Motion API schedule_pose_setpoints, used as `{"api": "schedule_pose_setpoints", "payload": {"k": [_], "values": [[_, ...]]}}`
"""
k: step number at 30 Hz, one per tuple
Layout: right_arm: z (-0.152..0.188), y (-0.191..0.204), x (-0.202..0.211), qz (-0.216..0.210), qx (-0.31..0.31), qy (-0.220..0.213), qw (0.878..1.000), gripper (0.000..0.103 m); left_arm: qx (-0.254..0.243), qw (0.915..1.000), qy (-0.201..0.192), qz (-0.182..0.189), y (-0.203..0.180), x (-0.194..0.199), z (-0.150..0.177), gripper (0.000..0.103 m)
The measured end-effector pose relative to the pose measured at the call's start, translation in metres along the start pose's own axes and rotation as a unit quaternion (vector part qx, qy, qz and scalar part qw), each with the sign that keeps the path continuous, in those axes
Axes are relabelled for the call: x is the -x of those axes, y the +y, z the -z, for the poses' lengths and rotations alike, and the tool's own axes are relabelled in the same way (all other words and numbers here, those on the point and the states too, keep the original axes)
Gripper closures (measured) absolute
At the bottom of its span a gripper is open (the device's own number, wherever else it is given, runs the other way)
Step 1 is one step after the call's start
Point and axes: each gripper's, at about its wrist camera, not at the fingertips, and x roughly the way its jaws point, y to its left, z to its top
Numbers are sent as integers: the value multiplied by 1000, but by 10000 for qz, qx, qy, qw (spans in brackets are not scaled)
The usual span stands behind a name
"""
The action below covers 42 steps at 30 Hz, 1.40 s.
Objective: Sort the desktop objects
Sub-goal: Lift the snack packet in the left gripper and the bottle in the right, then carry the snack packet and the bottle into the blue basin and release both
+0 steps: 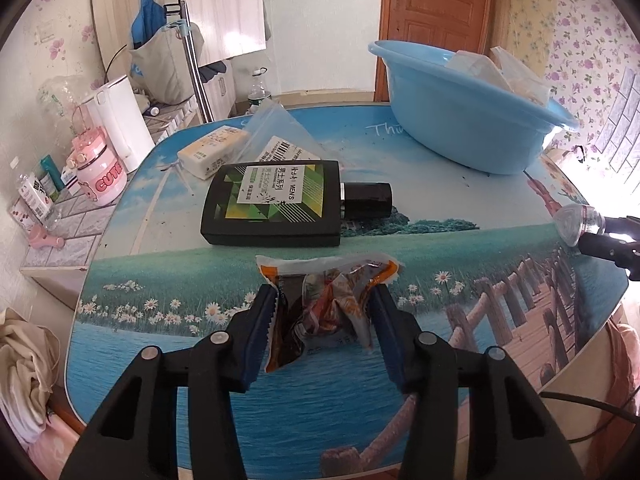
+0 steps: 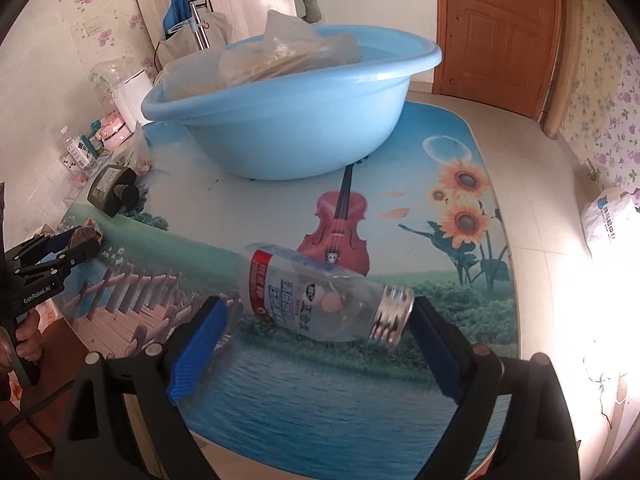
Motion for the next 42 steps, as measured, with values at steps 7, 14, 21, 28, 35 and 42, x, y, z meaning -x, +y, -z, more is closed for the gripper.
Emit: {"api": "schedule_pose_setpoints", "payload": {"k": [7,14,21,28,35,42], "values": [[-2,9,-9,342,-463,24,9983,7,69,10000,9,63,-2,5,-1,62],[-6,11,-8,363,-346,-121,9987,15,119,9994,-207,260,-5,24,-14,64],[-24,20,32,317,-17,-604,9977,15,93,9964,-656,535,-17,48,-55,64],[-67,18,67,112,73,-1076,9941,15,-102,9893,-1143,903,-45,52,-110,64],[-108,17,59,42,270,-1160,9929,15,-400,9849,-1281,1090,-72,31,-155,64],[-132,12,36,-79,296,-1199,9923,15,-608,9850,-1114,1167,-89,-6,-190,63]]}}
